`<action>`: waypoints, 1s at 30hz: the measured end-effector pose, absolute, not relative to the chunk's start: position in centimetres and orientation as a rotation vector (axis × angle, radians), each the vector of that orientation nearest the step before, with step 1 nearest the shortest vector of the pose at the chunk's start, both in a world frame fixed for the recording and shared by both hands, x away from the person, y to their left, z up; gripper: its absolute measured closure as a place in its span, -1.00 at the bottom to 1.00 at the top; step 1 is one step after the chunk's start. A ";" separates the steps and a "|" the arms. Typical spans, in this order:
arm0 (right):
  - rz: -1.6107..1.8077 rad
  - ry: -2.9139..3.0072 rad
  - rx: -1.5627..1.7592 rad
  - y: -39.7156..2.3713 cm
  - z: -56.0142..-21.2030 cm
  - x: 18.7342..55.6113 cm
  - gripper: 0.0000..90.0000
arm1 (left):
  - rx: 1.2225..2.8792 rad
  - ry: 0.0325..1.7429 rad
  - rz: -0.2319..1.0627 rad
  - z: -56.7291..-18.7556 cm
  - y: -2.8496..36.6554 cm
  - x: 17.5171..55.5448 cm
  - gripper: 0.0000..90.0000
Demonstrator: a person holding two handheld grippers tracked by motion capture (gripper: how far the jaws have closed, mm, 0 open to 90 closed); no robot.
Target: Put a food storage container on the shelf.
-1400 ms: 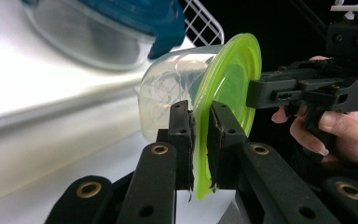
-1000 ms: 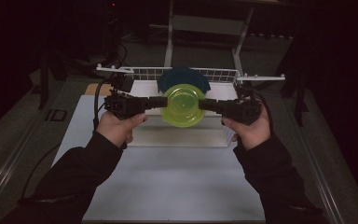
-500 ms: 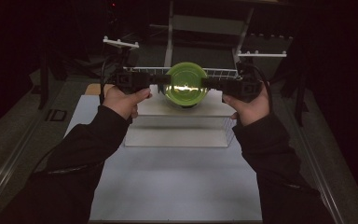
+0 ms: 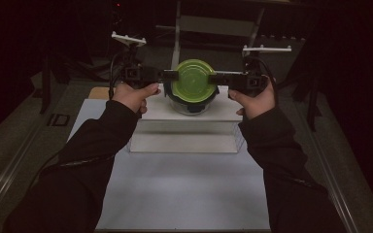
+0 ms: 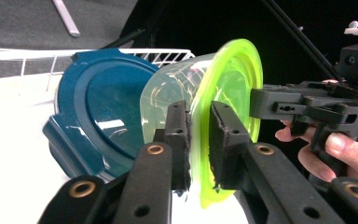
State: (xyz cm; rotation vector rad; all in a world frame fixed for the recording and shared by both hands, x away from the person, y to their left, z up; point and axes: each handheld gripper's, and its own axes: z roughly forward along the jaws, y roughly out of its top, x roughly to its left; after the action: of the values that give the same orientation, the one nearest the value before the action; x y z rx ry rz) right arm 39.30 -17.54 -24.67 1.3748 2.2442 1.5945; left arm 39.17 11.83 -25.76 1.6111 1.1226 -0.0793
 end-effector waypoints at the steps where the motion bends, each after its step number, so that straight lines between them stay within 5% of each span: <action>1: 1.590 2.242 1.381 -17.5 -24.7 39.4 0.67 | 1.616 1.129 -0.073 -25.8 11.7 39.4 0.67; 16: 1.573 2.185 1.459 -17.3 -25.2 41.5 0.30 | 1.592 1.150 -0.054 -26.9 11.3 41.5 0.33; 20: 1.575 2.189 1.436 -17.0 -25.2 41.6 0.13 | 1.595 1.122 -0.005 -26.7 11.1 41.5 -0.10; 30: 1.650 2.176 1.362 -17.5 -24.5 41.2 -0.33 | 1.565 1.012 0.002 -26.4 12.1 40.3 -0.66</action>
State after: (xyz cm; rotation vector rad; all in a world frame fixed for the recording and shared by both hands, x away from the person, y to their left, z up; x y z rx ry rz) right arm 41.24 -17.46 -24.46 1.3624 2.1758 1.6496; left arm 40.33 12.09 -26.39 1.5646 1.0121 0.0016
